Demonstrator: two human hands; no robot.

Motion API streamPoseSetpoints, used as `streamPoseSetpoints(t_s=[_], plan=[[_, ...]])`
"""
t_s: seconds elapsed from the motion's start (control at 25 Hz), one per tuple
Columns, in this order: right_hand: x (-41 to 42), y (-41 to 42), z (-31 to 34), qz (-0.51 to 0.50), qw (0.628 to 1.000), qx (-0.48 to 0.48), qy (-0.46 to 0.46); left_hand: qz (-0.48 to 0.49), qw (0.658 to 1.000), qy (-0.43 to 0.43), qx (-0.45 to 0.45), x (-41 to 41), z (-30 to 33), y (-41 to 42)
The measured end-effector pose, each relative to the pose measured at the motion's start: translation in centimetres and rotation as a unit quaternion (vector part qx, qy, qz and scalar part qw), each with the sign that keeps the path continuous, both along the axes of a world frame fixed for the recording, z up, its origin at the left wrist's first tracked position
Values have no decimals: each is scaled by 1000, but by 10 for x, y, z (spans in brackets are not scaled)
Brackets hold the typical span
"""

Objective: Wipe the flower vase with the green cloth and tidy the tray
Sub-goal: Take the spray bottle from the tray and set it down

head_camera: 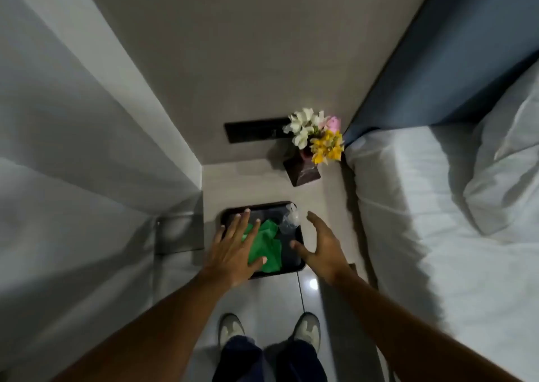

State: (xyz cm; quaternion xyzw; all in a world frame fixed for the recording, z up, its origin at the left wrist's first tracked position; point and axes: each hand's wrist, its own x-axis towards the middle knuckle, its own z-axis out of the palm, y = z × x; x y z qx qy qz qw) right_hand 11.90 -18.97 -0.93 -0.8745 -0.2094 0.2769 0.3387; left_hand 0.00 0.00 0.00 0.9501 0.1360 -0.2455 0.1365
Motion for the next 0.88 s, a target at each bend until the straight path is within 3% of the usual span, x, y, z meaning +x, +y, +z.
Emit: streamPoseSetpoints(t_s=[0.24, 0.44, 0.48, 0.6, 0.76, 0.88], plan=[[16, 48, -101, -29, 988, 148, -25, -33, 998, -14, 46, 24, -135, -8], [29, 59, -130, -145, 947, 284, -36, -43, 997, -14, 61, 13, -178, -4], [34, 61, -130, -222, 927, 303, -7, -46, 997, -19, 64, 11, -180, -3], [63, 68, -126, -418, 808, 383, 160, -50, 996, -8, 71, 7, -183, -4], [96, 79, -127, -447, 730, 396, 333, -20, 998, 3, 68, 6, -195, -8], [103, 90, -129, -433, 713, 394, 387, -12, 999, -7, 49, 5, -204, -7]])
